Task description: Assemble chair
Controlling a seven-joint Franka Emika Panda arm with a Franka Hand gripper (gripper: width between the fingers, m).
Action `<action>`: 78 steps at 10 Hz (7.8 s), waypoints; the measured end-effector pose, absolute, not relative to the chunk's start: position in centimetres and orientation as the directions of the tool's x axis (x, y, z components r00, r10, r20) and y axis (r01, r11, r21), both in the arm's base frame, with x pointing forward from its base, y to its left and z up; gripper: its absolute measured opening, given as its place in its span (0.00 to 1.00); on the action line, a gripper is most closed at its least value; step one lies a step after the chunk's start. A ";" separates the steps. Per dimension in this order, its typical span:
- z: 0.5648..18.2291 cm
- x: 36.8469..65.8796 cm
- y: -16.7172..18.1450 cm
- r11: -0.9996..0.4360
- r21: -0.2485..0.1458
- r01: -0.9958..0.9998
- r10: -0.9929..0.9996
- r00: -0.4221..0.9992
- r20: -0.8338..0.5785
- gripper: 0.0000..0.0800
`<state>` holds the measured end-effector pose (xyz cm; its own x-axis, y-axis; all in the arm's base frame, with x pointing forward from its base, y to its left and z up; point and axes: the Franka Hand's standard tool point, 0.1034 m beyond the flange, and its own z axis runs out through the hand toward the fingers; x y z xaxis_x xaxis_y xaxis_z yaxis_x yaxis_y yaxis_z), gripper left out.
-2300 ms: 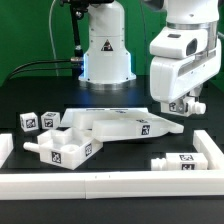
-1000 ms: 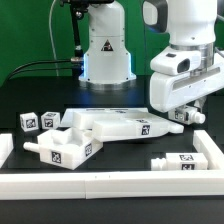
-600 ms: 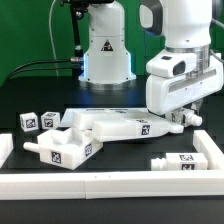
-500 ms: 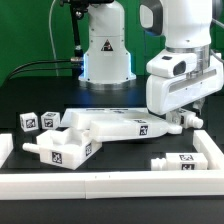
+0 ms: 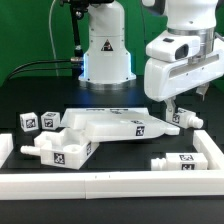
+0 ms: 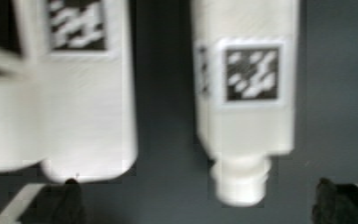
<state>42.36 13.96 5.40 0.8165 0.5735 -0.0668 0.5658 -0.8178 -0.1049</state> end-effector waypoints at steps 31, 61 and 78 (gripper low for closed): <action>3.3 59.0 9.8 -0.368 -0.065 0.927 0.929 0.370 0.009 0.81; 6.6 45.9 15.7 -0.826 -0.040 0.563 0.564 0.823 -0.069 0.35; 1.7 37.1 19.5 -0.898 -0.086 0.431 0.438 0.893 -0.106 0.35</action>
Offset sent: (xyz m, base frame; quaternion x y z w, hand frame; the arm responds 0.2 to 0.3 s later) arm 0.0000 0.0000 0.0000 0.0000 0.0000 0.0000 1.0000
